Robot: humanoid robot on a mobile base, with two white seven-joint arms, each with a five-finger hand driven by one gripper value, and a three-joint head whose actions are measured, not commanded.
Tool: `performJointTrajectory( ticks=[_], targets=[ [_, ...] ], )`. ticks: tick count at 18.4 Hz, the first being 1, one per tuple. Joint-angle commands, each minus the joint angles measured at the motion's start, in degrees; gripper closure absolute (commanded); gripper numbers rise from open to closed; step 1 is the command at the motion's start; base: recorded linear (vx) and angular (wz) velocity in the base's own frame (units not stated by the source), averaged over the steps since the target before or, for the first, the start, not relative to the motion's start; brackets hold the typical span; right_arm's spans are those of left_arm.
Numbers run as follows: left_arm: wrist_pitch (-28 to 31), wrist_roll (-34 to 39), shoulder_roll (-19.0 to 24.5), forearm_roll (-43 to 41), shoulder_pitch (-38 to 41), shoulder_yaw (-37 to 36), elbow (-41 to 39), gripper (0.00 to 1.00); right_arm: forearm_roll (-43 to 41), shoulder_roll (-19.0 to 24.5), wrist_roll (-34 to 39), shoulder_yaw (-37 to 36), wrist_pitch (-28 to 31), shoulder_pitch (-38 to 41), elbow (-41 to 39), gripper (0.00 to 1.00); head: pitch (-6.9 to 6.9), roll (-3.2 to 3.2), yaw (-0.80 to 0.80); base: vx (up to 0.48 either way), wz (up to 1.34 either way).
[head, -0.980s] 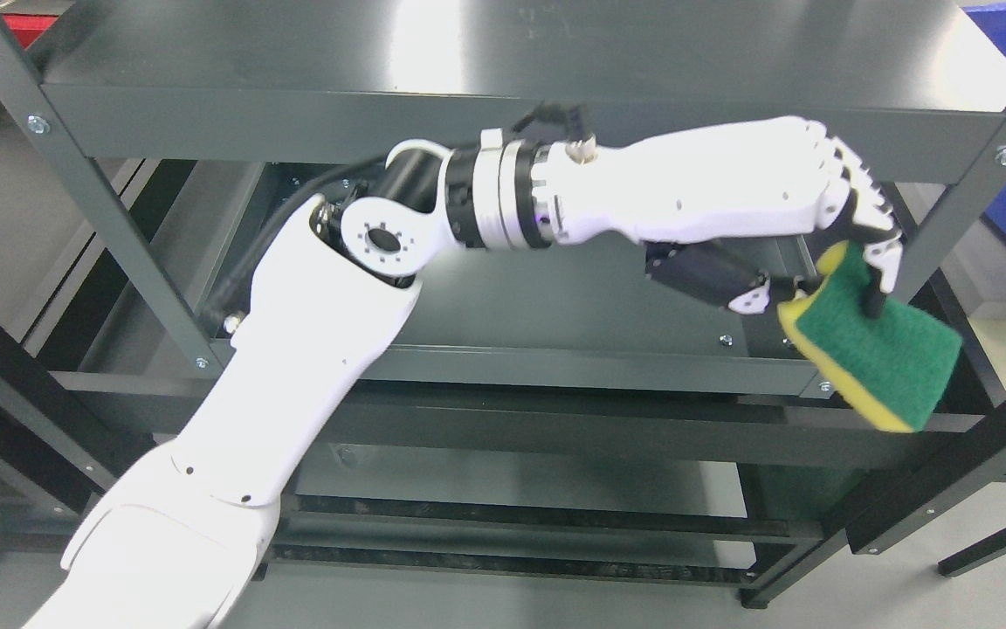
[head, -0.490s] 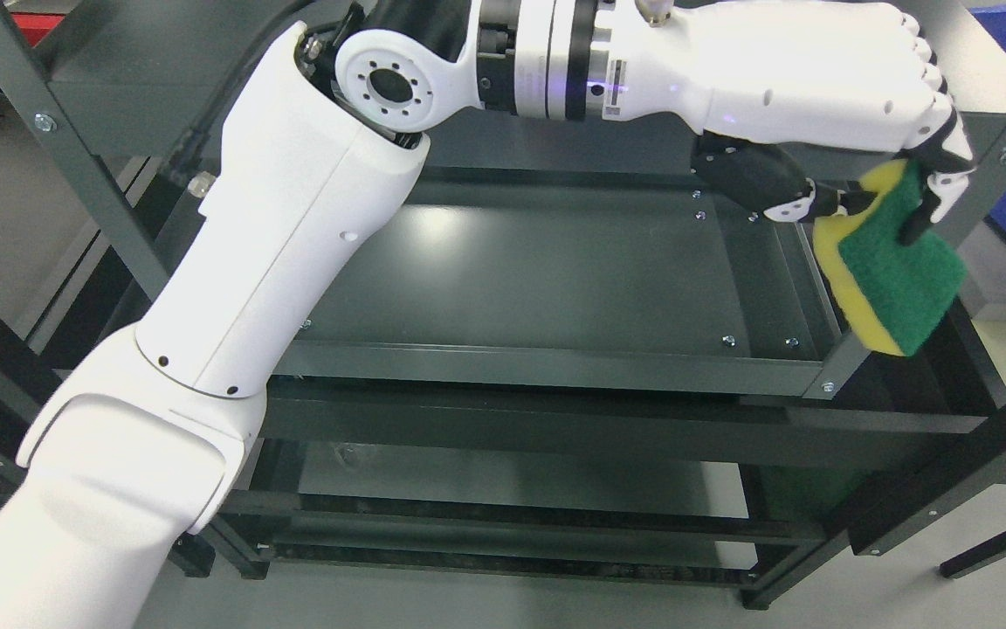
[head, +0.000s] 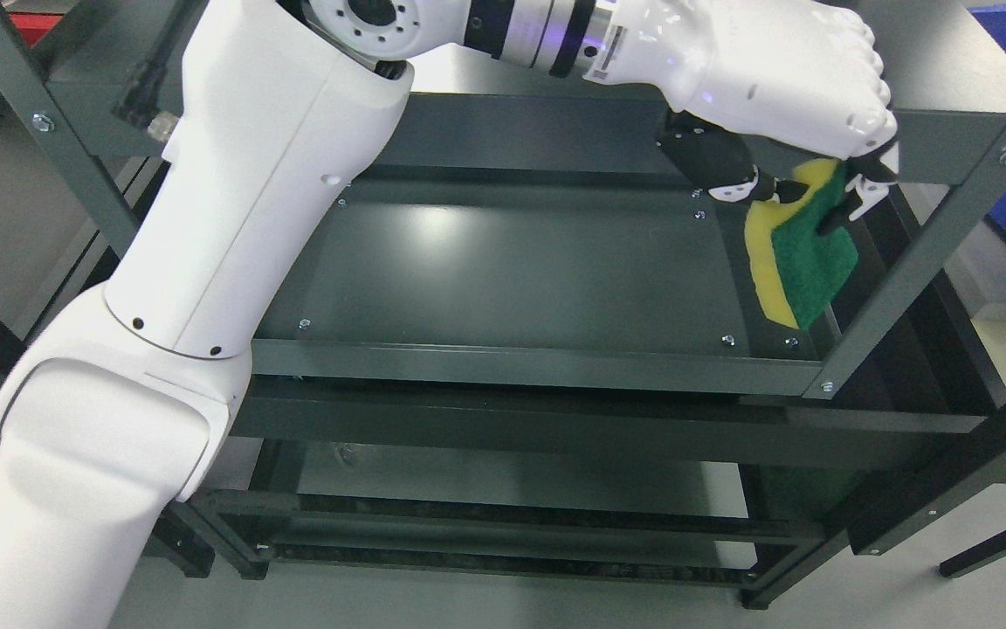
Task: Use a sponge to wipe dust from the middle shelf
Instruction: 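Sweep the sponge across the middle shelf surface away from the shelf post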
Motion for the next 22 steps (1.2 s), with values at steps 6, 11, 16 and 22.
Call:
performJointTrajectory(
  ticks=[6,11,16,22],
  targets=[
    [0.0,-2.0,32.0,19.9,0.5,2.5,-12.8,0.98,0.0,-1.0,0.0,0.0,0.0,0.0,-1.0,0.00,0.00,0.00,0.00,0.000,0.00],
    [-3.9,-2.0,47.8,25.9,8.5,3.0,-15.6,1.00,0.0,-1.0,0.0,0.0,0.0,0.0,-1.0,0.00,0.00,0.00,0.00,0.000,0.00],
    [-3.9,-2.0,64.1,34.5,10.1,6.4,-15.7,1.00,0.0,-1.0,0.0,0.0,0.0,0.0,-1.0,0.00,0.00,0.00,0.00,0.000,0.00],
    [-3.9,-1.7,77.9,41.5,15.2,7.7,-15.2,0.99,0.0,-1.0,0.0,0.1,0.0,0.0,-1.0,0.00,0.00,0.00,0.00,0.000,0.00]
  ],
)
